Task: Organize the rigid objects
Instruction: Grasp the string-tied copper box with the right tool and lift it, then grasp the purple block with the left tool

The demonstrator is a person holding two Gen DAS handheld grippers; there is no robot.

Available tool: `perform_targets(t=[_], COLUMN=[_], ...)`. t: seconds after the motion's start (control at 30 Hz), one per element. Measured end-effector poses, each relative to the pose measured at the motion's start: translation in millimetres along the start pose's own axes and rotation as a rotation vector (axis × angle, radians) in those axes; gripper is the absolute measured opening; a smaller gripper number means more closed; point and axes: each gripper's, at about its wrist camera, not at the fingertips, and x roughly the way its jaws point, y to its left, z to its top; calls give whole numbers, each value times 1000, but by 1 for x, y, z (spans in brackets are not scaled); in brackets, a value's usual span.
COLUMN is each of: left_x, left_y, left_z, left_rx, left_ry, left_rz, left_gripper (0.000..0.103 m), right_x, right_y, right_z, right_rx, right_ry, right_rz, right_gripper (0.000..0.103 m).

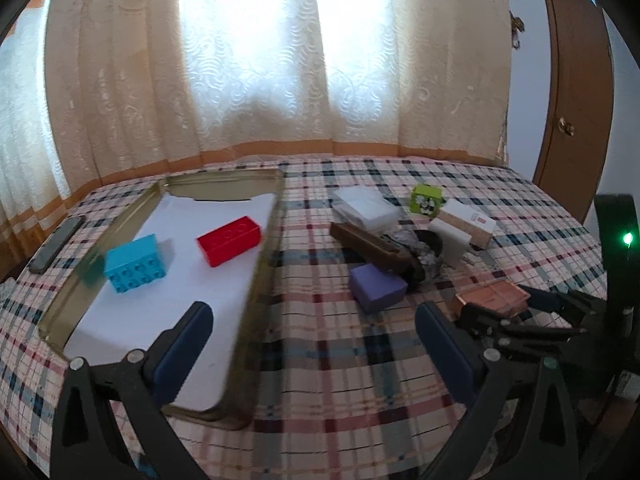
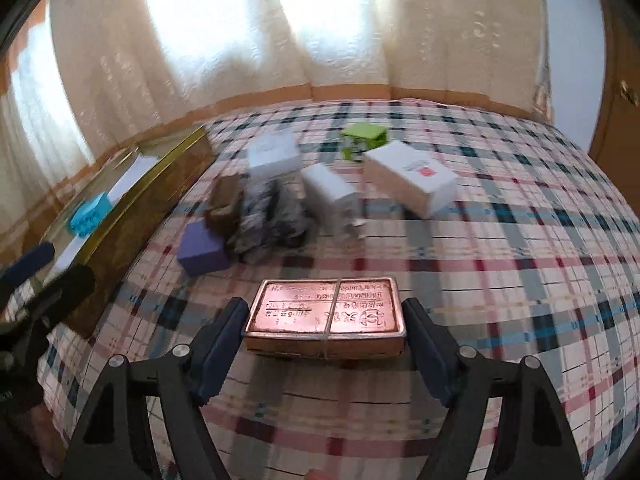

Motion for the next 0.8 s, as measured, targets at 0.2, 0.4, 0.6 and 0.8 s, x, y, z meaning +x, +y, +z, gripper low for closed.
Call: perform_targets(t=[0.2, 0.4, 0.6, 0.8], left_x=[18, 37, 57, 77], left_y=[-28, -40, -40, -40], left_z=[8, 16, 17, 13], left_rx=[59, 80, 73, 61], left_ry=[40, 80, 132, 202], left_rz=[-27, -47, -57, -71], left_gripper=[103, 100, 87, 74], right_x=[-13, -18, -16, -17], right_y=[-15, -25, -27, -27], right_z=[9, 25, 30, 30], right_rx=[15, 34, 38, 41], right_ry=[-55, -134, -169, -184], right_rz=[-44, -92, -105, -106], right_gripper=[79, 79, 80, 80])
